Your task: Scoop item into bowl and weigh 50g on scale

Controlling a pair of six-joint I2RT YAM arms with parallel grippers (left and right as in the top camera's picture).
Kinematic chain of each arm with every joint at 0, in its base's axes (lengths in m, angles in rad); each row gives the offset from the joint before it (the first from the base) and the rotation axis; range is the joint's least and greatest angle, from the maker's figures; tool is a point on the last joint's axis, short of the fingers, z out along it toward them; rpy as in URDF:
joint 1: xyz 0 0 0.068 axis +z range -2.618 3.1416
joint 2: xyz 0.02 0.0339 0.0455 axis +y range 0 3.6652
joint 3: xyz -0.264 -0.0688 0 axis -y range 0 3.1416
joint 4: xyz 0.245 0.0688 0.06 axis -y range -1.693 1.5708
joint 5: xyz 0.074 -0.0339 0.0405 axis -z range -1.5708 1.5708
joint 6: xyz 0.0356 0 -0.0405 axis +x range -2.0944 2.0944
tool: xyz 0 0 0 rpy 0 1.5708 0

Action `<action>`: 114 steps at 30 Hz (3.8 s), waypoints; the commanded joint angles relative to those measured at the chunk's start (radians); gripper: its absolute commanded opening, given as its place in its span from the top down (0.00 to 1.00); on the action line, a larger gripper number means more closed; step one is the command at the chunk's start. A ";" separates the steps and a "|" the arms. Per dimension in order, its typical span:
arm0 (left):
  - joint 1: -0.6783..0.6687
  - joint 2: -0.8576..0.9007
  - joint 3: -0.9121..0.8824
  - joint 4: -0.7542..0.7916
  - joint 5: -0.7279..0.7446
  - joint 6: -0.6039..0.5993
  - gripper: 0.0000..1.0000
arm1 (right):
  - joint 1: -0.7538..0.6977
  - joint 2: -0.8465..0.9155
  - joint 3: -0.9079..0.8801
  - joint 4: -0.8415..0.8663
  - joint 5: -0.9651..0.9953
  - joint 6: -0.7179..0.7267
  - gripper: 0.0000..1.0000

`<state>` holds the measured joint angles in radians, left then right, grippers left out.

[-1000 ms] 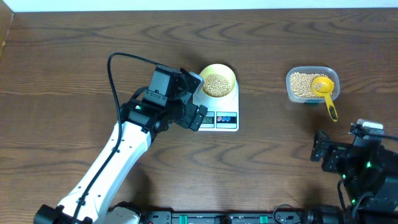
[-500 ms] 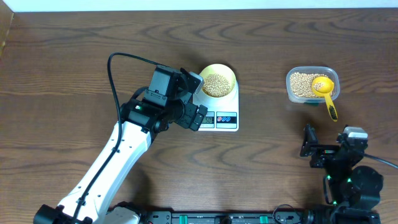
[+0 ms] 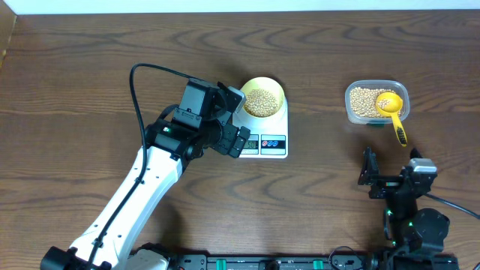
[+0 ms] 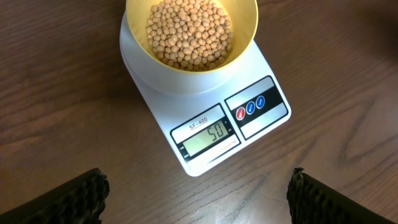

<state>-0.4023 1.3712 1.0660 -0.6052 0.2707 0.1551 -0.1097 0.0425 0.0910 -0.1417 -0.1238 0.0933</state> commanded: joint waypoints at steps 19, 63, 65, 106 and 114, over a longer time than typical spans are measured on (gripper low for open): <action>0.000 0.005 -0.005 -0.003 -0.006 0.009 0.06 | 0.082 -0.038 -0.086 0.071 0.097 -0.043 0.01; 0.000 0.005 -0.005 -0.003 -0.006 0.009 0.06 | 0.084 -0.038 -0.085 0.063 0.107 -0.200 0.01; 0.000 0.005 -0.005 -0.003 -0.006 0.009 0.06 | 0.084 -0.038 -0.085 0.063 0.107 -0.199 0.01; 0.000 0.005 -0.005 -0.003 -0.006 0.009 0.06 | 0.084 -0.038 -0.085 0.066 0.106 -0.177 0.01; 0.000 0.005 -0.005 -0.003 -0.006 0.009 0.06 | 0.084 -0.038 -0.085 0.066 0.106 -0.177 0.01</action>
<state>-0.4023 1.3712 1.0660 -0.6052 0.2710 0.1551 -0.0338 0.0128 0.0113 -0.0769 -0.0265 -0.0845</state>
